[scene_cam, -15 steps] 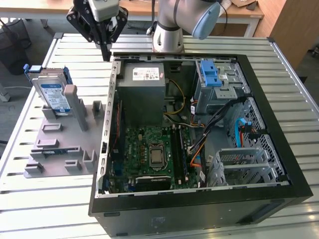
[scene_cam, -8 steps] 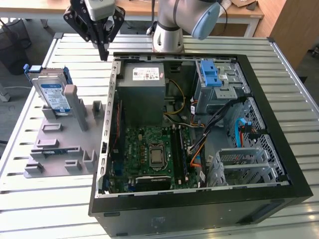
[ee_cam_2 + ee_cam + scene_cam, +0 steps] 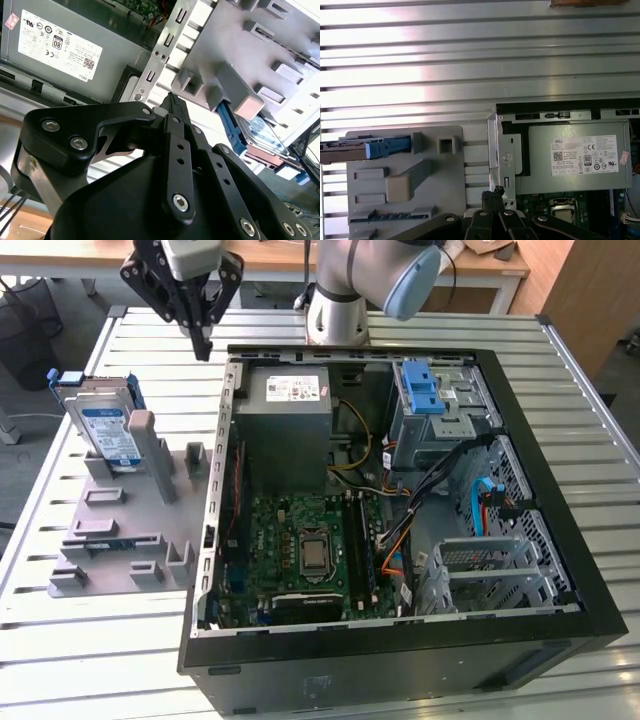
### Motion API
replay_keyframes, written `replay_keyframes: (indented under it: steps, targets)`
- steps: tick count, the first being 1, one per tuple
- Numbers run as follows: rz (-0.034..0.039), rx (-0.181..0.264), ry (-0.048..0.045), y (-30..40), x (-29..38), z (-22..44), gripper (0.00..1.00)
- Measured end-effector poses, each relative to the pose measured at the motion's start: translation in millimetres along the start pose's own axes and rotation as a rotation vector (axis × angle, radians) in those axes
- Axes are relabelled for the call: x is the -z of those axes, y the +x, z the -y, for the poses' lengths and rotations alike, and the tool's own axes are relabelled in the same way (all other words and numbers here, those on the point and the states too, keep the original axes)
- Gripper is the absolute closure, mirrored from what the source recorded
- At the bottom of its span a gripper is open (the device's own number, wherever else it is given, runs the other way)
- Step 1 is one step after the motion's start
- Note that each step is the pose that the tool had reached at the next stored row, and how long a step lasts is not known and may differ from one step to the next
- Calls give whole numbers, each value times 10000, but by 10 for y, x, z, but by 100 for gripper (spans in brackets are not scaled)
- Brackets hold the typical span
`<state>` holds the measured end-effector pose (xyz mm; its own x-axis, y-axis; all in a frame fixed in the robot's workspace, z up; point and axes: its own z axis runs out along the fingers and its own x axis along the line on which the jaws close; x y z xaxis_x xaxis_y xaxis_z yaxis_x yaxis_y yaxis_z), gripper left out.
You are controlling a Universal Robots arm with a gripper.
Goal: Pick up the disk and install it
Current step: 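Reach for the disk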
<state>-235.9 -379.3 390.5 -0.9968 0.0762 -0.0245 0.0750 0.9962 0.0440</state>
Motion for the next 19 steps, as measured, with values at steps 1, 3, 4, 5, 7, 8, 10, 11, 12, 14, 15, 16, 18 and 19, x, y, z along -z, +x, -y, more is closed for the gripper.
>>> replay_keyframes:
  steps: [1,3,4,5,7,8,10,11,12,14,15,16,18,19]
  targets:
    - [0,0,0,10,0,-2,89]
    - [-1,-1,1,30,0,-7,89]
    - [-1,-1,1,40,-1,-9,89]
    - [0,-1,0,49,-1,-11,89]
    - [-1,-1,0,69,-2,-16,89]
    - [-1,-1,0,79,-2,-18,89]
    - [0,-1,0,99,-3,-23,89]
    - [0,0,0,109,-3,-26,89]
    - [0,-1,0,118,-3,-28,89]
    - [0,0,0,137,-5,-33,89]
    - [0,0,0,146,-5,-35,89]
    - [0,0,0,156,-5,-38,89]
    - [0,-1,0,175,-6,-43,89]
    - [0,-1,0,185,-6,-46,89]
